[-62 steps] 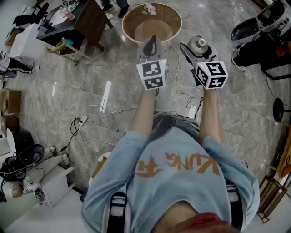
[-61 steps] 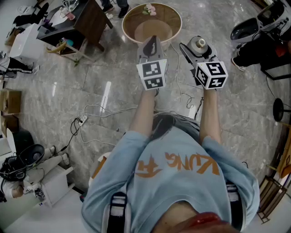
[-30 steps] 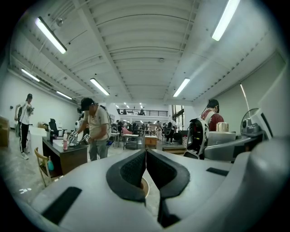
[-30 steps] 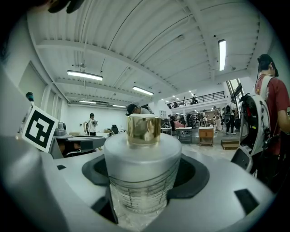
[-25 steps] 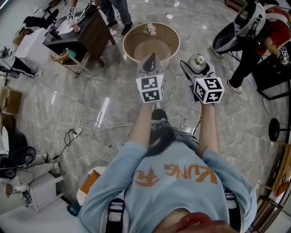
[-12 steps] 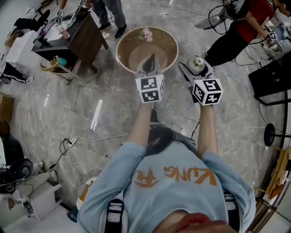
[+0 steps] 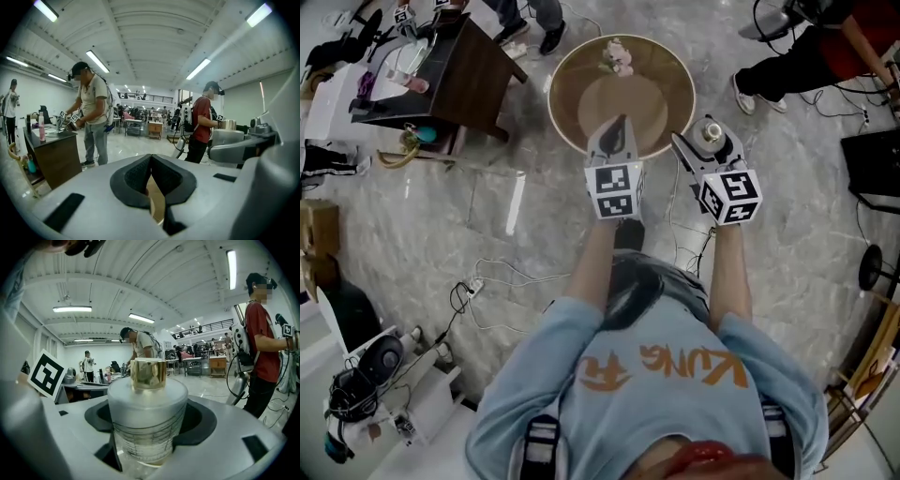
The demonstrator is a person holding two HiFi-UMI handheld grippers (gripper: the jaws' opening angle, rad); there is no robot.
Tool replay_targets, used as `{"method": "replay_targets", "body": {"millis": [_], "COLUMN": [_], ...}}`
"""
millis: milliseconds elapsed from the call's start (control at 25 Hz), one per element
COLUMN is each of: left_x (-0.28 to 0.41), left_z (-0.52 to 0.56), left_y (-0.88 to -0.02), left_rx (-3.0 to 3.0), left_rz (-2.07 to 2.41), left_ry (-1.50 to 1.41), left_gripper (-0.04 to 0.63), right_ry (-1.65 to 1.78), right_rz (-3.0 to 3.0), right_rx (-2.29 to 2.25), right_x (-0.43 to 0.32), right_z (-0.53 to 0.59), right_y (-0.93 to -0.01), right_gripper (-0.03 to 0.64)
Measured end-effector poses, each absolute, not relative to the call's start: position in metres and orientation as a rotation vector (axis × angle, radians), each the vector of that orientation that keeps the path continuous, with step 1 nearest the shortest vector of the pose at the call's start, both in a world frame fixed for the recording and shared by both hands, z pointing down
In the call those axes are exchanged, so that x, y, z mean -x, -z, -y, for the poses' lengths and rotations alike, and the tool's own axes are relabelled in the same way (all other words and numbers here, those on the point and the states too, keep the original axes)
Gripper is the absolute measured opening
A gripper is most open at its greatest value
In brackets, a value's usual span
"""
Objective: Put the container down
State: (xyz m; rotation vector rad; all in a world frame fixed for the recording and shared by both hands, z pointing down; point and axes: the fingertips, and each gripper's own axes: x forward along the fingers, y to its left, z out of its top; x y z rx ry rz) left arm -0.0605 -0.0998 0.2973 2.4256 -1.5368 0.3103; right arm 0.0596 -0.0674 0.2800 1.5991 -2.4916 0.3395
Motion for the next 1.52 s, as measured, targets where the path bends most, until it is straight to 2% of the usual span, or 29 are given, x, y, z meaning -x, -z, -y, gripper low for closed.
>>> {"method": "replay_targets", "body": {"millis": [320, 880, 1520], "left_x": [0.059, 0.033, 0.025], "left_z": [0.178, 0.190, 0.198], "left_y": [-0.324, -0.385, -0.537], "left_rx": [-2.427, -2.331, -2.280], "left_rz": [1.480, 1.411, 1.327], "left_ry": [-0.329, -0.434, -0.607], "left_gripper": [0.026, 0.026, 0.026], "right_ry": [-0.341, -0.516, -0.697], "right_rz": [2.399, 2.302, 2.284], "right_rx": [-1.559, -1.535, -1.321], "right_x": [-0.055, -0.088, -0.065], "right_z": [0.131, 0.142, 0.144], "right_y": [-0.311, -0.378, -0.548], "right_gripper": [0.351, 0.351, 0.351]}}
